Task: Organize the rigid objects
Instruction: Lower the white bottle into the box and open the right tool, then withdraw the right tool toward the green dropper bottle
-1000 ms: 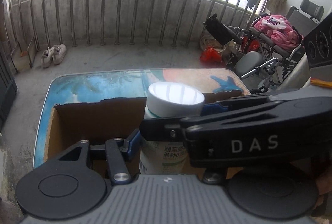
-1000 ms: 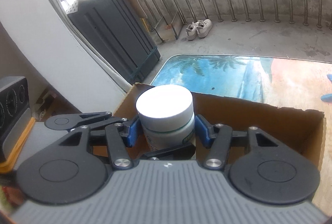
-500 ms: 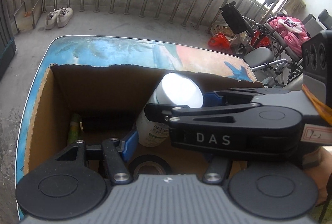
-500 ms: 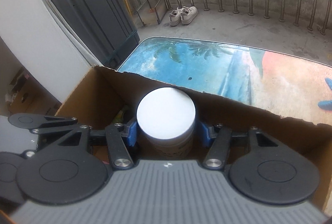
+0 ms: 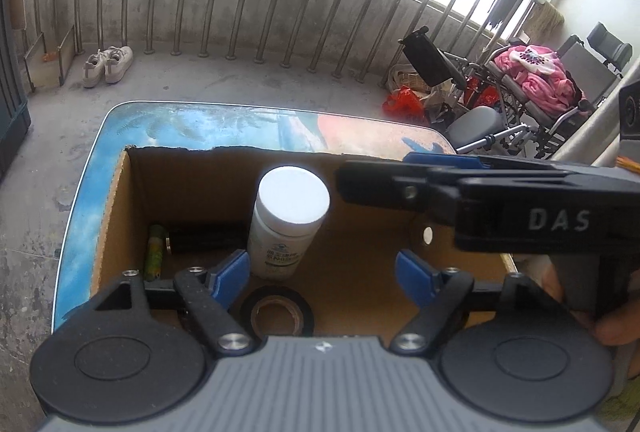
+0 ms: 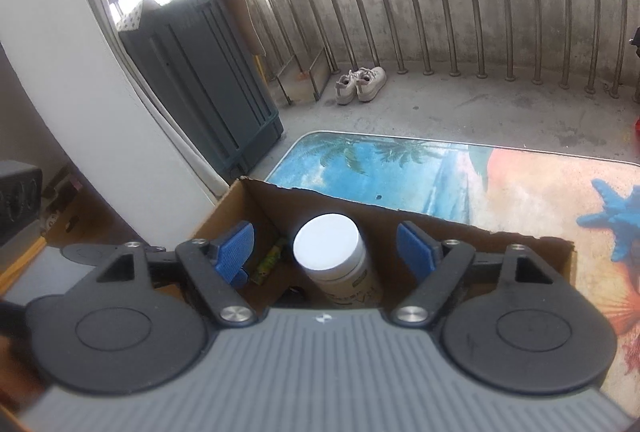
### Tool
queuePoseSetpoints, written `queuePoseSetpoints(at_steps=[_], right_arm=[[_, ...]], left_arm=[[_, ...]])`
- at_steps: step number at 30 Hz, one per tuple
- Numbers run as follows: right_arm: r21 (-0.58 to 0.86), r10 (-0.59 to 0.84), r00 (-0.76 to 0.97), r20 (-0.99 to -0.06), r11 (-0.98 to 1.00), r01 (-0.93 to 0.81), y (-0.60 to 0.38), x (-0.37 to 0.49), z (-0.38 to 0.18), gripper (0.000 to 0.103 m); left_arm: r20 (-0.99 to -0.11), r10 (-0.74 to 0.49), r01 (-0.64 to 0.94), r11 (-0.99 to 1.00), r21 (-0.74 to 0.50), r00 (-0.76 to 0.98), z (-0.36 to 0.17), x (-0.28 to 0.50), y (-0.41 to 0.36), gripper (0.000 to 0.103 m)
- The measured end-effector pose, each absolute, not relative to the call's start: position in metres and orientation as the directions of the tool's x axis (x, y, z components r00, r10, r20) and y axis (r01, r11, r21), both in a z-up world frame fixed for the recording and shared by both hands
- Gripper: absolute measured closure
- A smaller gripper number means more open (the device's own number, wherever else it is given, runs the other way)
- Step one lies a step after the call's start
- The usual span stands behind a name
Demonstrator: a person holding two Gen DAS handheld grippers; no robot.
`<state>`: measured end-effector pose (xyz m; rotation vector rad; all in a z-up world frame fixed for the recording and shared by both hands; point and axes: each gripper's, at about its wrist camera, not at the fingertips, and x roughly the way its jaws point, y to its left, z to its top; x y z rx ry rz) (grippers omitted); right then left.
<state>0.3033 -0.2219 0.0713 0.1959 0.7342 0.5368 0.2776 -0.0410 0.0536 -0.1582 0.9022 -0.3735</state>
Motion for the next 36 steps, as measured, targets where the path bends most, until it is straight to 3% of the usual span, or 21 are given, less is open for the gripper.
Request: queuePoseSetpoints(at_steps=[10,18,24,36], right_arm=[[0.494,0.563,0.715,-0.415,0.799,-0.343,-0.306,0.133,0.087,0.019],[0.585,0.417,0.799,-0.434,0.805,-0.103,-0.335,0.030,0.009,0.019],[0.666,0.449,0.764,-0.464,0.745,-0.033,-0.338,0.011,-0.033,0.019],[0.651,0.481,0.753,-0.450,0.753,-0.092,-0.323,0.025,-0.032,0.019]], left_arm=[[-0.648,-0.427,0.369,0.900,-0.234,0.631,0.086,0.184,-0.032,0.009],[-0.618,-0.441,0.443,0.882,-0.162,0.651,0.060,0.116,-0.047,0.008],[-0.629,-0.463,0.500,0.856,-0.134,0.624,0.033,0.085,-0.074,0.008],[-0.620,-0.401,0.502,0.865,-0.014,0.674,0.001,0.053,-0.108,0.008]])
